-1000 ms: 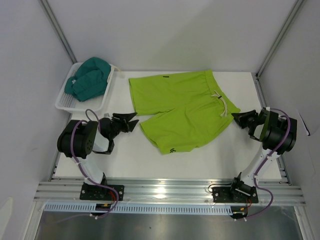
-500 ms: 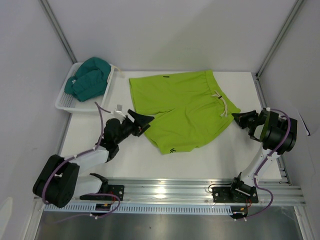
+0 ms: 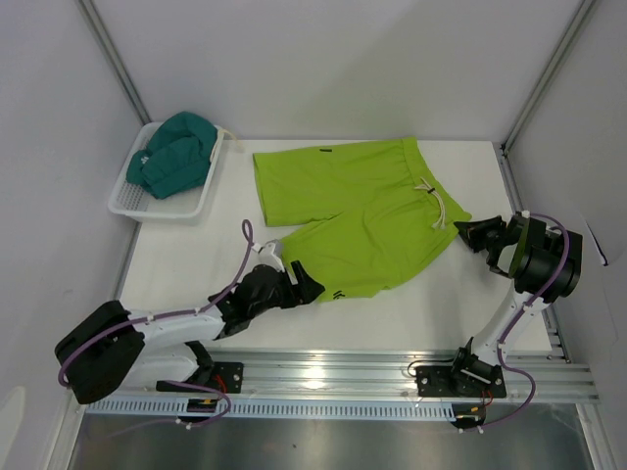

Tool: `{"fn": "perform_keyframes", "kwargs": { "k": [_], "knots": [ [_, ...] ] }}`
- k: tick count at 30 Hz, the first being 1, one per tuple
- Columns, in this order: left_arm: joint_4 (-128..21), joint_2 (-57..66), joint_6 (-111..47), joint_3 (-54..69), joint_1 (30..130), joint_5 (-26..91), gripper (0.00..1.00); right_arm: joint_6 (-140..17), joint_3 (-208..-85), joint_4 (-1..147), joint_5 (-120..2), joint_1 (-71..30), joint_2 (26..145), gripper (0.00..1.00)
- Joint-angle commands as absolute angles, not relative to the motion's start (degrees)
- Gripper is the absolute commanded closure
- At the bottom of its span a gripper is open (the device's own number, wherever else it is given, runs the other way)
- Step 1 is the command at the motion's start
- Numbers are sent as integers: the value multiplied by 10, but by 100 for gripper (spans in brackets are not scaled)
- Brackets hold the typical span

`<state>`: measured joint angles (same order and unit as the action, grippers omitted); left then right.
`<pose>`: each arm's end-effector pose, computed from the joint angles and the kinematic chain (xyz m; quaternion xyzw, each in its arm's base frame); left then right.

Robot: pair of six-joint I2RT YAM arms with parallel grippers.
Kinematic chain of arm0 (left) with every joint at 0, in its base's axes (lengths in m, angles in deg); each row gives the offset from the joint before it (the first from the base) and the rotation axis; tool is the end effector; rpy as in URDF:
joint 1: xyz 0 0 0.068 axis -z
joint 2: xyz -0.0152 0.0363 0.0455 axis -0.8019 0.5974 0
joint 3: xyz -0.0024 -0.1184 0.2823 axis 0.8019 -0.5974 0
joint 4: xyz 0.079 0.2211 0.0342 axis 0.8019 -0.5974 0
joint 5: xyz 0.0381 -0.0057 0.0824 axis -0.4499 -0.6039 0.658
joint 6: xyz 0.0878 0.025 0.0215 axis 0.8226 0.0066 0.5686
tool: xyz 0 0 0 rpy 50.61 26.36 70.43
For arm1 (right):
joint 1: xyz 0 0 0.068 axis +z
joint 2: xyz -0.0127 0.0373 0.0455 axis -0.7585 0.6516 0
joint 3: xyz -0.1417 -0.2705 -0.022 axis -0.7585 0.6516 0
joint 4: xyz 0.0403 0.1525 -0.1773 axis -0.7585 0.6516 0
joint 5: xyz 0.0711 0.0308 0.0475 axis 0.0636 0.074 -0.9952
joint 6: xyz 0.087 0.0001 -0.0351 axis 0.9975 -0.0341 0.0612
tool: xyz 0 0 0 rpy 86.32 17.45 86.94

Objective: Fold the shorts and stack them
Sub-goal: Flatten the shorts out

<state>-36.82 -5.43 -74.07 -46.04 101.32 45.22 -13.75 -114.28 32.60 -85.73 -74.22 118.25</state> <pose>0.1579 -0.1662 0.1895 -0.0610 0.8572 -0.3755 0.3472 0.3777 -0.1221 0.1254 0.4174 0.7332 0.3699 0.3890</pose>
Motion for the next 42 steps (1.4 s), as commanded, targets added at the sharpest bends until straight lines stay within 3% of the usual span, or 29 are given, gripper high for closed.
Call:
{"fn": "perform_keyframes", "kwargs": {
  "k": [1,15,19,22,28,33,39,40,42],
  "knots": [
    [-336,-36,-714,-460,1037,512,18,-144,-1144,318,-852,-745,1172,100],
    [-315,120,-737,-410,1043,561,22,-140,-1140,309,-855,-747,1173,100],
    [-257,141,-745,-432,1043,578,30,-136,-1139,304,-856,-749,1176,100],
    [-233,156,-744,-431,1043,580,40,-134,-1138,300,-859,-750,1177,100],
    [-185,166,-739,-443,1043,566,75,-129,-1137,295,-863,-753,1180,100],
    [-265,127,-745,-413,1040,533,100,-128,-1136,294,-863,-754,1182,100],
    [-306,75,-806,-385,1017,438,100,-144,-1147,333,-854,-748,1176,100],
    [-293,75,-817,-385,1006,391,100,-149,-1149,340,-850,-747,1173,93],
    [-259,82,-849,-390,968,340,100,-154,-1151,352,-847,-745,1167,58]
  ]
}}
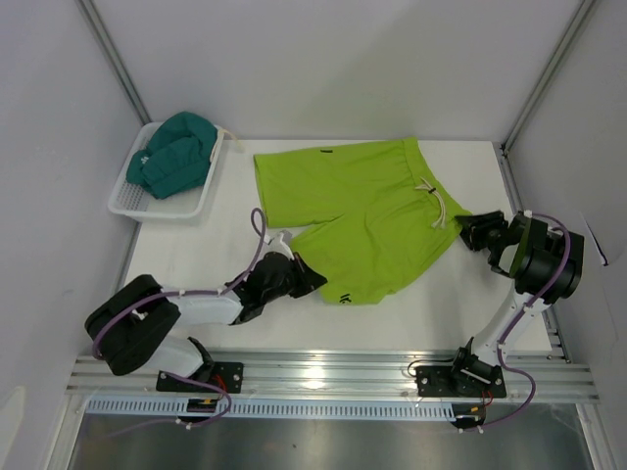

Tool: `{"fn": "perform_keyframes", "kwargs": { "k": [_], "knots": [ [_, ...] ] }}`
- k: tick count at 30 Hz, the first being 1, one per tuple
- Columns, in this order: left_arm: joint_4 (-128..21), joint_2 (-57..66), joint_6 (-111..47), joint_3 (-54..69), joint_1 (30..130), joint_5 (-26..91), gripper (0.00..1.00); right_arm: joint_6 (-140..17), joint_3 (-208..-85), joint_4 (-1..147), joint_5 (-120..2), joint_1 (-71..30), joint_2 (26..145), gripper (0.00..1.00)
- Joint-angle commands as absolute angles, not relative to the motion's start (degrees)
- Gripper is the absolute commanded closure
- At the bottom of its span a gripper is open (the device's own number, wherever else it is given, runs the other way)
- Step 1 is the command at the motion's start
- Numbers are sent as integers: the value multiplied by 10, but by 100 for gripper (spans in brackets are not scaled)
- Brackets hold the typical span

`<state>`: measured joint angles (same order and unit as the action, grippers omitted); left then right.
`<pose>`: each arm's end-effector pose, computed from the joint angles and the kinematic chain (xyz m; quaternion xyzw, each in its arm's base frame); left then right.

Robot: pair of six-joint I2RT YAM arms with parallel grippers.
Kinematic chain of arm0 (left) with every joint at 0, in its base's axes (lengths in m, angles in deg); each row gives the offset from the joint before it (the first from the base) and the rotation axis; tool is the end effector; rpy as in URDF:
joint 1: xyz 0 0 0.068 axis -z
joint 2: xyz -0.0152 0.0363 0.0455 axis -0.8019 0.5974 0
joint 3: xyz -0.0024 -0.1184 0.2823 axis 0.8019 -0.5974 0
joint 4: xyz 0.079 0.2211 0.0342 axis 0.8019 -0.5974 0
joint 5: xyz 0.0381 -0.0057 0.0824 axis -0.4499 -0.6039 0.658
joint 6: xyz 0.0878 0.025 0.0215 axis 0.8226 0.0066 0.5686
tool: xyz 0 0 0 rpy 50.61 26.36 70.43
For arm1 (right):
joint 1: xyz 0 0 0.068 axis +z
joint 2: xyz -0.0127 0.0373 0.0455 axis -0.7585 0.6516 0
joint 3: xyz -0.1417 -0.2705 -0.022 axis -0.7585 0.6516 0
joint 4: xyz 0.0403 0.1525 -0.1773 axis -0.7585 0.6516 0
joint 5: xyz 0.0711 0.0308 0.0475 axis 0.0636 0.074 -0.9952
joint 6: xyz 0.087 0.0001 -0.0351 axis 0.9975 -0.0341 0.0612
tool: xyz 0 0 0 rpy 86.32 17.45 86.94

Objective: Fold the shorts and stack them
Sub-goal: Flatten the shorts out

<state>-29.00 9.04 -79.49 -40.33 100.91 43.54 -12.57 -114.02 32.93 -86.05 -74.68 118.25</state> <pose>0.1911 -0.2038 0.1813 -0.0974 0.8582 -0.3923 0.3163 0.3752 -0.1240 0.1236 0.4290 0.7285 0.3741 0.3813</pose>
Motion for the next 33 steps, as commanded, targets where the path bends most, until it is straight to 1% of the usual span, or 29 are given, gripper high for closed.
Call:
{"fn": "perform_keyframes", "kwargs": {
  "k": [1,3,4,5,7,9,12,14,18,22,24,28,29,31,32,33],
  "knots": [
    [-226,91,-861,-392,956,305,100,-161,-1152,361,-845,-744,1159,31],
    [-201,104,-879,-386,928,280,100,-166,-1148,376,-841,-744,1145,15],
    [-198,119,-881,-374,923,268,100,-171,-1140,381,-843,-744,1126,13],
    [-193,125,-883,-371,917,253,100,-175,-1136,394,-835,-742,1114,7],
    [-182,140,-889,-360,913,250,100,-208,-1137,472,-816,-735,1072,1],
    [-171,150,-894,-360,913,247,100,-230,-1133,556,-774,-732,1041,1],
    [-137,174,-910,-360,912,244,100,-256,-1106,625,-745,-743,981,0],
    [-118,195,-927,-358,910,238,100,-265,-1076,642,-752,-752,942,1],
    [-53,232,-965,-354,903,202,100,-272,-1058,651,-773,-765,912,1],
    [-42,230,-979,-361,903,198,100,-276,-1044,655,-782,-745,891,7],
    [-59,202,-974,-377,903,219,100,-279,-1026,658,-795,-737,865,11],
    [-160,139,-934,-388,902,257,100,-289,-999,688,-799,-710,791,12],
    [-215,126,-923,-386,902,265,100,-290,-995,706,-797,-688,775,13],
    [-277,92,-887,-375,902,287,100,-290,-984,719,-782,-658,724,15],
    [-342,83,-875,-371,903,316,100,-288,-980,753,-773,-623,709,15],
    [-368,74,-865,-362,903,331,100,-285,-979,760,-767,-603,695,15]
  ]
}}
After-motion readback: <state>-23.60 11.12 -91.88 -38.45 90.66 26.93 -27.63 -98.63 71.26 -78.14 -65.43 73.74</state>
